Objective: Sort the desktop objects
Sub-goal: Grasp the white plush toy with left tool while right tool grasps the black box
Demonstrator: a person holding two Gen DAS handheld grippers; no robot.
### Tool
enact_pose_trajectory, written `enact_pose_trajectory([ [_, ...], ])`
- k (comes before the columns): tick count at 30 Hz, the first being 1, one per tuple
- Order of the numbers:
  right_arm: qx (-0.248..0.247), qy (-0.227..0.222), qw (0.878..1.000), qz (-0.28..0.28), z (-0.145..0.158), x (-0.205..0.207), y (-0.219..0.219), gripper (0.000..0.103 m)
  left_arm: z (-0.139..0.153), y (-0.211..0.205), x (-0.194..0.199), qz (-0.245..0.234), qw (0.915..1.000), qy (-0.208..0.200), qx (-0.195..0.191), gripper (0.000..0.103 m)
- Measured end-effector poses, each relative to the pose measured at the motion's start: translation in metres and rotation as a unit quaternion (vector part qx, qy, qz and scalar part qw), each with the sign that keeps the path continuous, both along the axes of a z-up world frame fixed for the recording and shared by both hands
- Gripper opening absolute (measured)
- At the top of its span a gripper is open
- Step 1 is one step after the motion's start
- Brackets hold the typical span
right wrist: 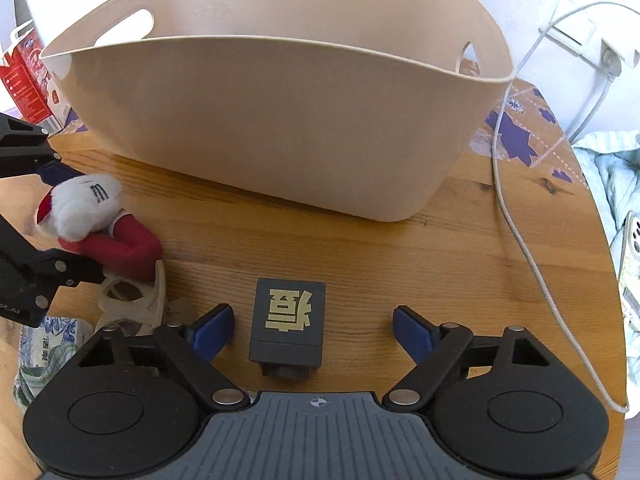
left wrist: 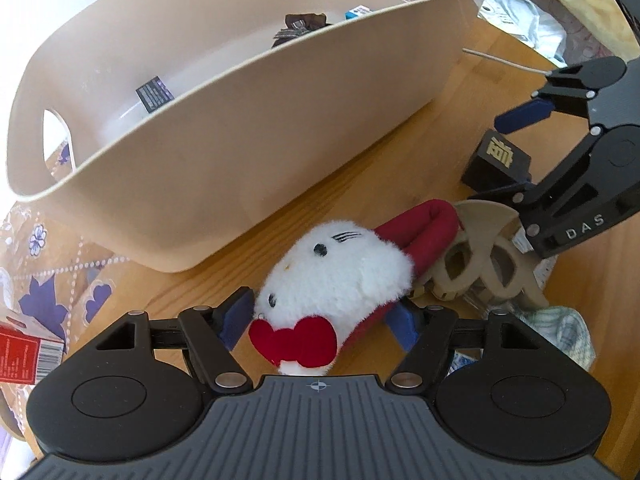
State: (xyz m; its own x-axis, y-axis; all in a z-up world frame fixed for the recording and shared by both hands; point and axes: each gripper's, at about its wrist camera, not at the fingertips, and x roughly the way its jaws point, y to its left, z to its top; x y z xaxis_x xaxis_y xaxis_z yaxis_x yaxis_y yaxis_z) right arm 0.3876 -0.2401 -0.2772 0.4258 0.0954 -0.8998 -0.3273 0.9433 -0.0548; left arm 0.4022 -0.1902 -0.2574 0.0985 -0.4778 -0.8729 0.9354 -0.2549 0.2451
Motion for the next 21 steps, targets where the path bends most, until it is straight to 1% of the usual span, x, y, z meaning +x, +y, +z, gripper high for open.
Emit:
enact_pose_trajectory([
  [4, 0.005, -0.003, 1.0, -0.003, 0.001, -0.002, -0.003, 0.086, -0.001, -0.004, -0.004, -0.005, 0.9997, -0.013, -0.019, 0.074],
  [6, 0.007, -0.005, 1.0, -0.003, 0.002, -0.003, -0.005, 0.083, -0.002, -0.005, -0.006, -0.008, 0.9994, -0.015, -0.029, 0.073],
  [7, 0.008, -0.007, 1.0, -0.004, 0.003, -0.004, -0.006, 0.081, -0.002, -0.005, -0.006, -0.01, 0.9994, -0.013, -0.032, 0.071],
  [9, 0.011, -0.011, 1.0, -0.006, 0.005, -0.005, -0.008, 0.072, -0.002, -0.006, -0.007, -0.015, 0.9994, 0.005, -0.03, 0.05],
  [10, 0.013, -0.012, 1.0, -0.007, 0.005, -0.005, -0.01, 0.07, -0.002, -0.006, -0.009, -0.016, 0.9994, 0.015, -0.027, 0.048],
  [12, 0.015, -0.013, 1.0, -0.009, 0.006, -0.005, -0.012, 0.063, 0.0, -0.006, -0.011, -0.016, 0.9994, 0.011, -0.027, 0.047],
  [13, 0.016, -0.014, 1.0, -0.01, 0.007, -0.006, -0.013, 0.061, 0.0, -0.006, -0.012, -0.017, 0.9994, 0.011, -0.027, 0.047],
  [17, 0.019, -0.02, 1.0, -0.008, 0.01, -0.009, -0.016, 0.045, -0.004, -0.006, -0.017, -0.014, 0.9995, 0.013, -0.024, 0.043],
  [18, 0.02, -0.021, 1.0, -0.006, 0.011, -0.009, -0.017, 0.039, -0.004, -0.004, -0.018, -0.014, 0.9995, 0.013, -0.023, 0.042],
  [20, 0.019, -0.02, 1.0, -0.004, 0.012, -0.01, -0.017, 0.029, -0.003, 0.0, -0.017, -0.013, 0.9996, 0.012, -0.022, 0.041],
  [21, 0.021, -0.018, 1.0, -0.005, 0.012, -0.01, -0.018, 0.029, -0.003, 0.0, -0.016, -0.012, 0.9996, 0.011, -0.021, 0.041],
])
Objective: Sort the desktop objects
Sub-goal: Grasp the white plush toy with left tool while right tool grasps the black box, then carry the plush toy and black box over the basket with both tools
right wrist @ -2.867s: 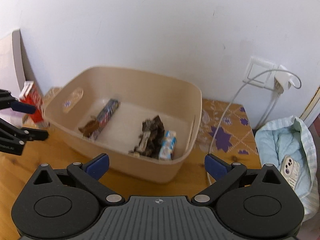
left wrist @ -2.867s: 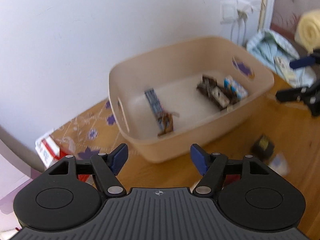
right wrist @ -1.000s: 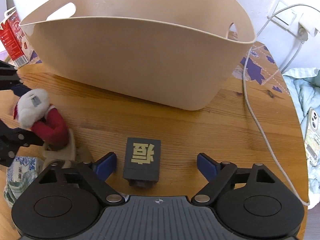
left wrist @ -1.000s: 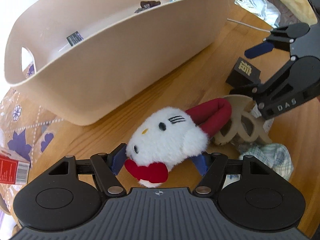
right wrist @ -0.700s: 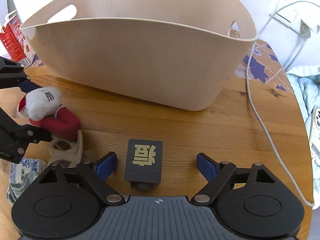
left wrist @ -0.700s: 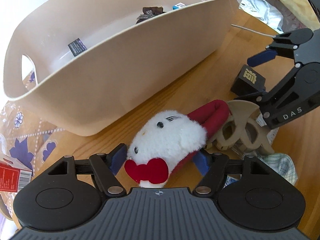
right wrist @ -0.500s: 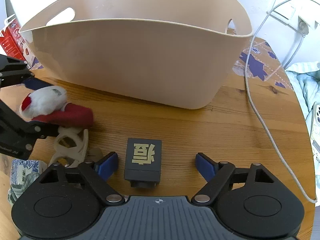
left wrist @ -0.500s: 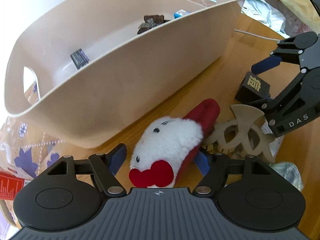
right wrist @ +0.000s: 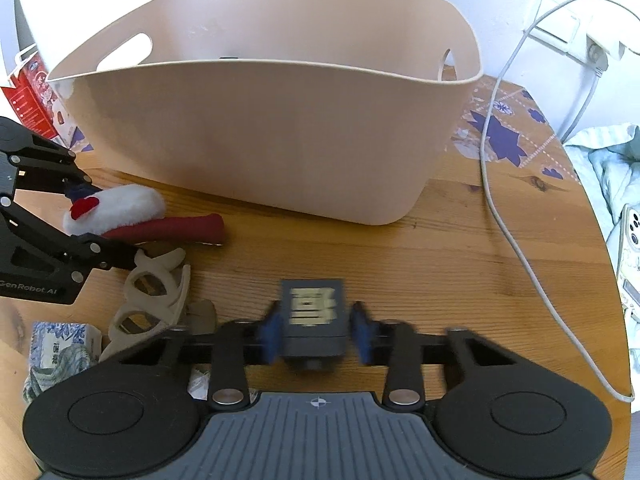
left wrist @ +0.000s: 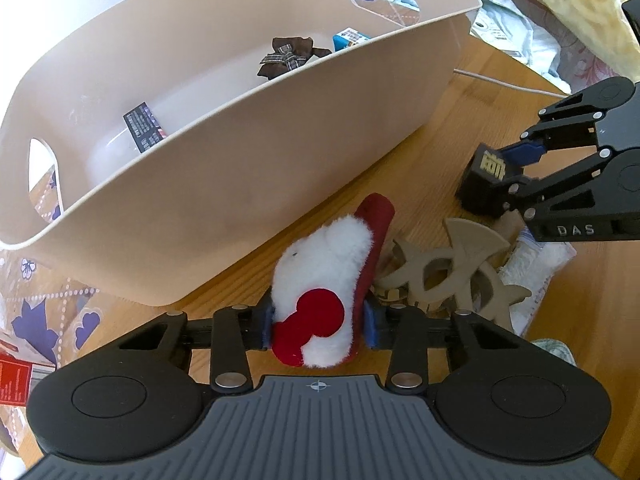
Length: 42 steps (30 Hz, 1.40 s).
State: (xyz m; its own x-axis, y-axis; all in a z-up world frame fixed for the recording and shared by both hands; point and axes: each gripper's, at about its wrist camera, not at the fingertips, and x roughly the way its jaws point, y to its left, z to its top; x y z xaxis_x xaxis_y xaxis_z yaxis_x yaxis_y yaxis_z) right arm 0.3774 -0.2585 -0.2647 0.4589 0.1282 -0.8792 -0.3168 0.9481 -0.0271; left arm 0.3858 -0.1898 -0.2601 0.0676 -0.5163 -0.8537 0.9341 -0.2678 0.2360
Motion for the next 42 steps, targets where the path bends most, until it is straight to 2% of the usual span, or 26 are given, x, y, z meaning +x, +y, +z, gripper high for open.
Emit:
enact_pose_trajectory([
  [8, 0.019, 0.006, 1.0, -0.012, 0.007, -0.012, -0.009, 0.029, 0.007, 0.009, 0.007, 0.011, 0.9999, -0.011, -0.006, 0.04],
  [11, 0.024, 0.004, 1.0, -0.011, 0.015, -0.014, -0.03, 0.029, 0.012, 0.014, 0.008, 0.011, 0.9998, -0.015, -0.008, 0.04],
  [19, 0.028, -0.013, 1.0, 0.003, 0.033, -0.028, -0.028, 0.029, 0.032, 0.031, 0.004, 0.011, 0.9994, -0.024, -0.024, 0.04],
  [20, 0.03, -0.016, 0.999, 0.003, 0.047, -0.037, -0.028, 0.029, 0.036, 0.034, 0.003, 0.011, 0.9993, -0.025, -0.027, 0.04],
  [23, 0.032, -0.025, 0.999, 0.006, 0.052, -0.037, -0.024, 0.029, 0.046, 0.041, 0.001, 0.01, 0.9989, -0.028, -0.035, 0.04],
  [31, 0.041, -0.052, 0.998, 0.024, 0.091, -0.037, -0.021, 0.029, 0.082, 0.058, -0.003, 0.016, 0.9974, -0.039, -0.059, 0.04],
  [36, 0.037, -0.072, 0.996, 0.041, 0.113, -0.033, -0.026, 0.029, 0.11, 0.066, -0.003, 0.024, 0.9951, -0.04, -0.088, 0.04],
  [42, 0.06, -0.093, 0.993, 0.037, 0.143, -0.022, -0.031, 0.029, 0.143, 0.068, 0.002, 0.041, 0.9906, -0.044, -0.122, 0.04],
])
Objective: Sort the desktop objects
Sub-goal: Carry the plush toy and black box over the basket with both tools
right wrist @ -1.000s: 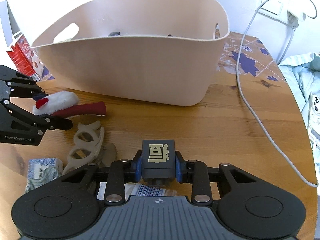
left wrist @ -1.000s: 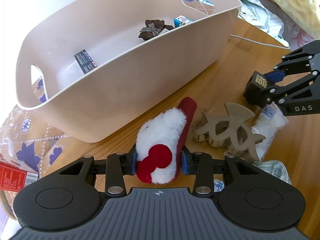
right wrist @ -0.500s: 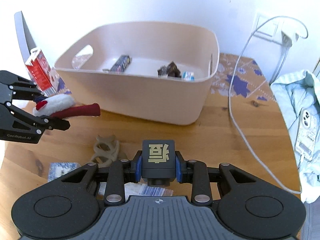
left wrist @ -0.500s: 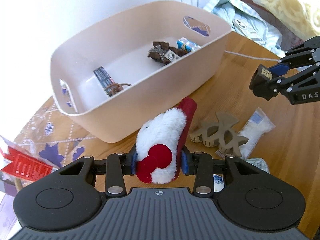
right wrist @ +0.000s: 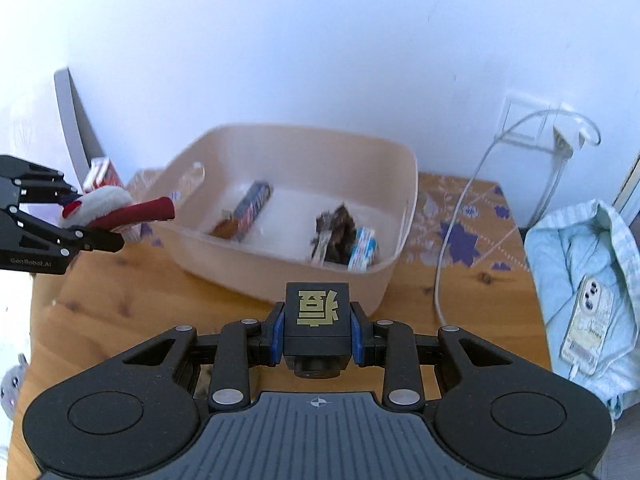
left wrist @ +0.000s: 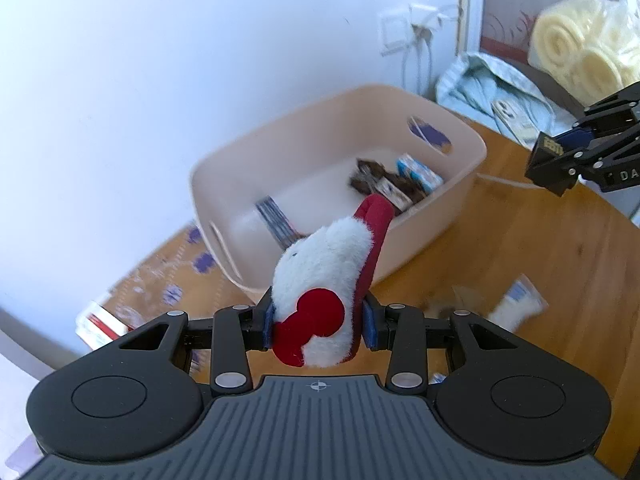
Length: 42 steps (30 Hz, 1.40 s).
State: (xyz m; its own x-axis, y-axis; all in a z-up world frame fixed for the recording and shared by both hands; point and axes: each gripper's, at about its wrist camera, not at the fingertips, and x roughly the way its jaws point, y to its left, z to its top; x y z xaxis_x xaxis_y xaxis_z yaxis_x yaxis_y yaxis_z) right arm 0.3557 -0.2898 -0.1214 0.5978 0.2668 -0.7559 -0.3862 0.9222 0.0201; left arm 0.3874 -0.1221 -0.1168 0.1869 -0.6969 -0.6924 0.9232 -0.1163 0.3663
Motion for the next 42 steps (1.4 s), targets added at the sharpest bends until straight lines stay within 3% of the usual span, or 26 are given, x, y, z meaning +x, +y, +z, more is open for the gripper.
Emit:
enact_pose_trajectory([
  [6, 0.023, -0.028, 0.999, -0.004, 0.026, 0.015, 0.002, 0.029, 0.024, -0.01, 0.004, 0.008, 0.9996, -0.007, -0.026, 0.04],
  [16, -0.002, -0.061, 0.998, 0.016, 0.037, 0.048, 0.022, 0.027, 0.036, -0.042, 0.003, 0.016, 0.9986, -0.022, -0.045, 0.04],
  [22, -0.019, -0.065, 0.997, 0.028, 0.025, 0.072, 0.04, 0.023, 0.023, -0.068, 0.011, 0.053, 0.9973, -0.005, -0.05, 0.04],
  [25, -0.017, -0.048, 0.998, 0.025, 0.012, 0.089, 0.046, 0.011, 0.012, -0.082, 0.017, 0.074, 0.9964, 0.001, -0.041, 0.04],
  [32, -0.014, -0.034, 0.999, 0.012, -0.002, 0.103, 0.045, 0.011, -0.011, -0.107, 0.031, 0.099, 0.9948, 0.022, -0.013, 0.04],
  [42, -0.022, -0.016, 1.0, -0.002, -0.017, 0.108, 0.032, 0.014, -0.036, -0.121, 0.03, 0.095, 0.9952, 0.014, 0.022, 0.041],
])
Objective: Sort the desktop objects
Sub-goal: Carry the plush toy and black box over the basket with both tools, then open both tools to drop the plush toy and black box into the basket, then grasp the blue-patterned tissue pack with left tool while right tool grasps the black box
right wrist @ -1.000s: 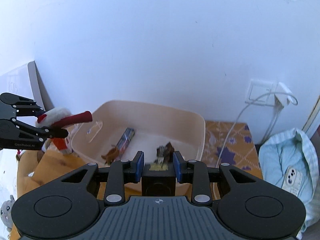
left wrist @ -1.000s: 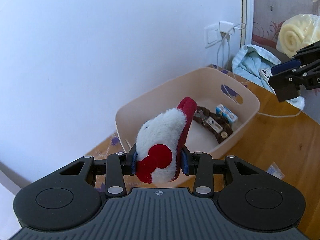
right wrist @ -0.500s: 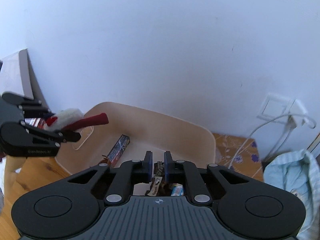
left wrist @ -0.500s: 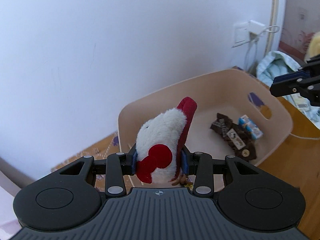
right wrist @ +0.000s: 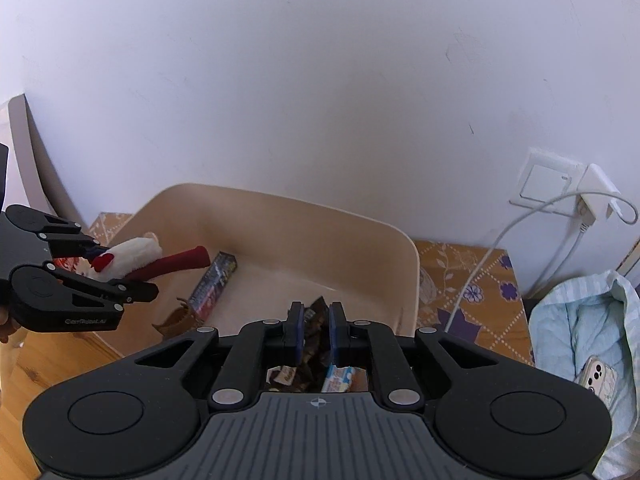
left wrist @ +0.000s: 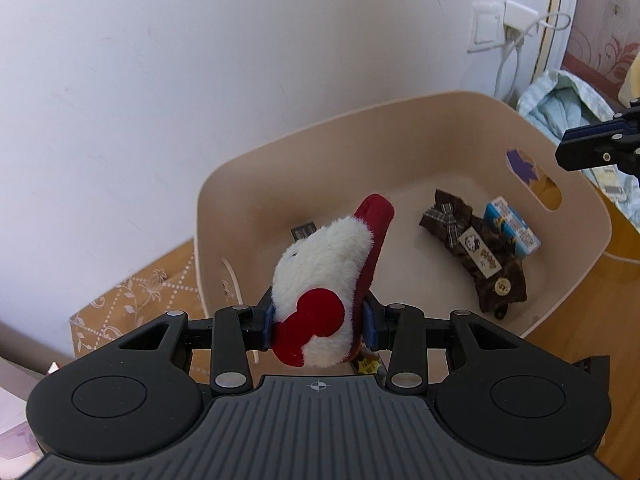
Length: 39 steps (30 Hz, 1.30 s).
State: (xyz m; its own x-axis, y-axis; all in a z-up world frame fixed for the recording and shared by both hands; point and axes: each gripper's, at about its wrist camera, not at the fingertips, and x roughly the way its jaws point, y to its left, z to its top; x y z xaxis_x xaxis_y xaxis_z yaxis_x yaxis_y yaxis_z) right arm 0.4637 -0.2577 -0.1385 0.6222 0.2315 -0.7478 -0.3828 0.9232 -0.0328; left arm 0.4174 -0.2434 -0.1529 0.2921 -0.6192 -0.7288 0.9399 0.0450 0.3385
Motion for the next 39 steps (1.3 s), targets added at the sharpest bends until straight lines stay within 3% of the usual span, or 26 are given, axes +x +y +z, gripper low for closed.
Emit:
enact_pose_trajectory([
  [4, -0.001, 0.008, 1.0, -0.005, -0.005, -0.001, -0.004, 0.021, -0.01, -0.006, 0.001, 0.006, 0.9998, -0.001, 0.018, 0.041],
  [6, -0.001, 0.01, 1.0, -0.006, -0.006, -0.003, -0.005, 0.031, -0.015, -0.01, 0.001, 0.011, 0.9995, -0.001, 0.029, 0.041],
  [12, -0.008, 0.019, 1.0, -0.008, -0.014, -0.007, -0.006, 0.037, -0.031, -0.017, 0.0, 0.03, 0.9975, -0.011, 0.062, 0.045],
  [21, 0.004, 0.02, 1.0, -0.009, -0.023, -0.029, -0.019, 0.06, -0.025, -0.007, -0.004, 0.044, 0.9983, -0.01, 0.036, 0.061],
  [32, 0.017, 0.006, 1.0, 0.024, -0.025, -0.075, -0.034, 0.066, -0.003, 0.027, -0.017, 0.035, 0.9991, -0.01, -0.019, 0.063],
  [39, 0.015, 0.038, 0.999, 0.03, -0.042, -0.095, -0.043, 0.067, 0.009, 0.058, -0.029, 0.018, 0.999, -0.002, -0.04, 0.063],
])
